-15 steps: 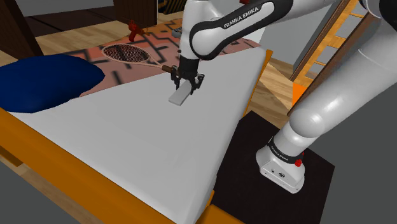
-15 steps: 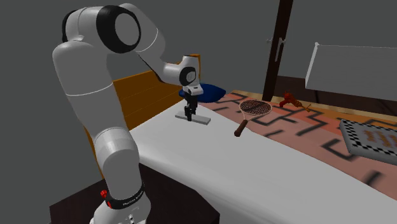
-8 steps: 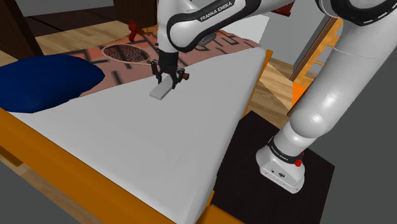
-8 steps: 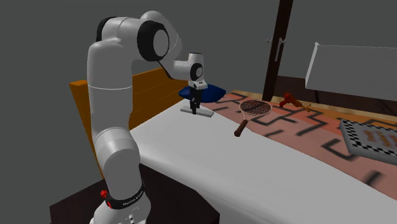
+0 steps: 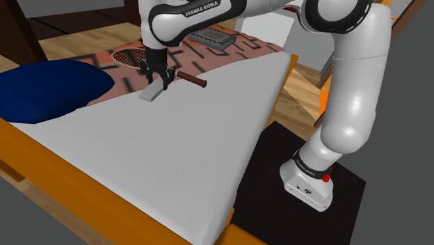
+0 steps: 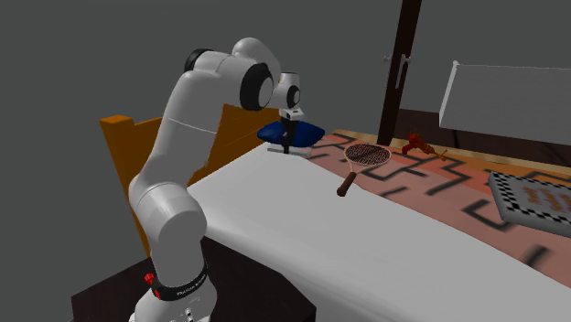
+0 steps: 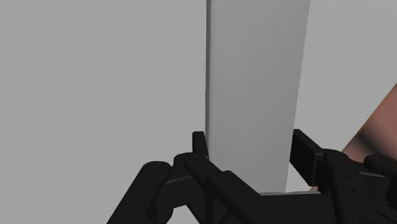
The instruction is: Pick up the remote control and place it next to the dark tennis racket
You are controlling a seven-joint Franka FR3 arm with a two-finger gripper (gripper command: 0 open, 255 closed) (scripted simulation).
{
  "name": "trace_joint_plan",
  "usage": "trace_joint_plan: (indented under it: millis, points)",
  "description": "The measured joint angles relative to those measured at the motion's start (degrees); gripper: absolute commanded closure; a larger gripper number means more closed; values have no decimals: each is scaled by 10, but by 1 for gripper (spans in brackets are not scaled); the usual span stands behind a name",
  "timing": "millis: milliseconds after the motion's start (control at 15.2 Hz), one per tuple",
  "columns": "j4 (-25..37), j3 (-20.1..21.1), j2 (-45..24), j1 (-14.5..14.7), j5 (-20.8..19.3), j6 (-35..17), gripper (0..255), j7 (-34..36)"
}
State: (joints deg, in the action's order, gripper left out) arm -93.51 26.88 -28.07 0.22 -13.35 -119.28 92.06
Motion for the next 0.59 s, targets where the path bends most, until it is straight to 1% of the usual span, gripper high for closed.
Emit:
trace_joint_plan:
  millis: [66, 198, 330, 594]
  points:
    - [43, -3, -25, 13, -7, 19, 255, 4]
    - [69, -8, -51, 24, -16, 21, 255, 9]
    - [79, -12, -66, 28, -22, 16, 255, 11]
    - [68, -15, -77, 30, -27, -5, 255, 15]
